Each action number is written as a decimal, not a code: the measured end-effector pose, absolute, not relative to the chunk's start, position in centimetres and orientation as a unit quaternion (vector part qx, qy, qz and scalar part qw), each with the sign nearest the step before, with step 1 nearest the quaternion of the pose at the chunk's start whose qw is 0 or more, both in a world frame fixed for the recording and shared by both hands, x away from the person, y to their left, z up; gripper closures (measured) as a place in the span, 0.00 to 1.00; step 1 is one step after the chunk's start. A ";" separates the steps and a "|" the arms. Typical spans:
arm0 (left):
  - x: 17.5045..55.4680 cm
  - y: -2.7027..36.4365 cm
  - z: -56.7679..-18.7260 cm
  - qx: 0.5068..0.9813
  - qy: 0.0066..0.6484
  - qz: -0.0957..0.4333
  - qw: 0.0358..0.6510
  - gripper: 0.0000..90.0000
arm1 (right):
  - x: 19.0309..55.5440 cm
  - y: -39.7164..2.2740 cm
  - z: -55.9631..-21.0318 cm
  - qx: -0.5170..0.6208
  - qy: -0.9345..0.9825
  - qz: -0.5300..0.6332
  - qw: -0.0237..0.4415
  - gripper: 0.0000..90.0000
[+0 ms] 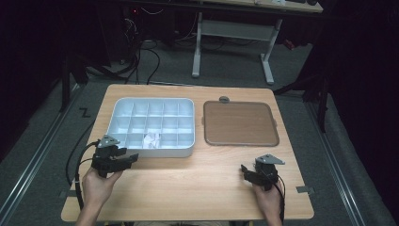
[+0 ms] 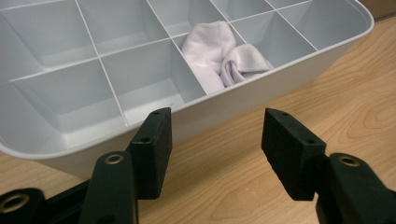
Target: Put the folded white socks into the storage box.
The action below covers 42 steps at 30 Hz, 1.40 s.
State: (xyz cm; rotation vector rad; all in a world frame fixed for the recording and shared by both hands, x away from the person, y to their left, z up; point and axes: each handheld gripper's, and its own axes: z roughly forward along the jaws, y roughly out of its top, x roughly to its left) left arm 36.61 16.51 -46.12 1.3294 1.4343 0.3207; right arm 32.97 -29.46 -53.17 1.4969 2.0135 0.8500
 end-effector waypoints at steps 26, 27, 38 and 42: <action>35.4 16.6 -47.8 0.547 0.619 0.115 0.552 0.48 | 33.0 -29.5 -53.2 0.548 0.737 0.311 0.244 0.38; 35.3 16.6 -47.8 0.547 0.619 0.114 0.552 0.48 | 33.0 -29.5 -53.2 0.548 0.737 0.311 0.244 0.38; 35.1 16.3 -48.7 0.545 0.624 0.104 0.551 0.48 | 33.0 -29.5 -53.2 0.548 0.737 0.311 0.244 0.38; 35.0 16.2 -48.9 0.545 0.625 0.101 0.550 0.48 | 33.0 -29.5 -53.2 0.548 0.737 0.311 0.244 0.38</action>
